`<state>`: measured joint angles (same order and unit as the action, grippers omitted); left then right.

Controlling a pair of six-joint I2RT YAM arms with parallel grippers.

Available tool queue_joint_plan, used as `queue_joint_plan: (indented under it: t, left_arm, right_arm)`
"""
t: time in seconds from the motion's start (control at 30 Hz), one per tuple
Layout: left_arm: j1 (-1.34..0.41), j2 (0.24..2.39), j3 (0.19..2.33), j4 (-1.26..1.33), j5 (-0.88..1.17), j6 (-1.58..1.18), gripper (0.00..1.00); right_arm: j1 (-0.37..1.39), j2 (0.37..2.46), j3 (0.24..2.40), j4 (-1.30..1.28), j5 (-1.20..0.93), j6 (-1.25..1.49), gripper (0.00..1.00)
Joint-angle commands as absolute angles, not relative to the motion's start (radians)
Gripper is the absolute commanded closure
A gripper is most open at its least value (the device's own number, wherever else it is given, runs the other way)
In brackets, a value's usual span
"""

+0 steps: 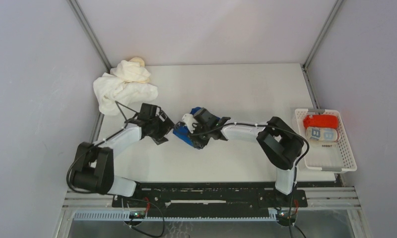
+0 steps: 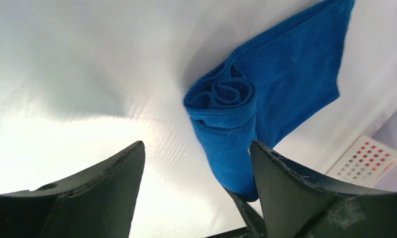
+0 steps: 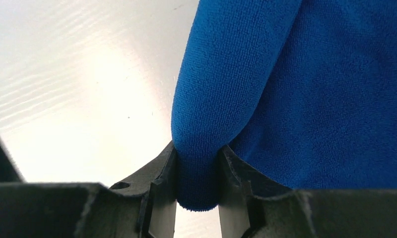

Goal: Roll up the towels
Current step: Roll the towel at the center of the board.

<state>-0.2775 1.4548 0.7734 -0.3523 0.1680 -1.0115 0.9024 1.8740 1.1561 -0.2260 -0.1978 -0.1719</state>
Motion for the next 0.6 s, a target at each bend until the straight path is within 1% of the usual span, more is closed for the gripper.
queue_joint_plan:
  t: [0.0, 0.1, 0.23, 0.37, 0.5, 0.57]
  left_arm:
    - [-0.217, 1.299, 0.698, -0.350, 0.121, -1.055, 0.16]
    - [-0.210, 1.249, 0.665, -0.325, 0.131, -1.050, 0.14]
    - [-0.214, 1.231, 0.624, -0.269, 0.181, -1.055, 0.12]
    - [-0.241, 1.246, 0.600, -0.226, 0.204, -1.078, 0.11]
    - [-0.264, 1.293, 0.618, -0.195, 0.223, -1.089, 0.11]
    - [-0.277, 1.312, 0.635, -0.190, 0.219, -1.089, 0.11]
  right_arm:
    - [0.804, 1.941, 1.211, -0.291, -0.674, -0.061, 0.71]
    - [0.746, 2.011, 1.257, -0.282, -0.882, 0.009, 0.72]
    - [0.674, 2.100, 1.258, -0.166, -1.096, 0.168, 0.72]
    - [0.634, 2.163, 1.255, -0.055, -1.195, 0.310, 0.71]
    - [0.612, 2.209, 1.236, 0.086, -1.231, 0.447, 0.71]
    - [0.606, 2.231, 1.236, 0.114, -1.238, 0.484, 0.71]
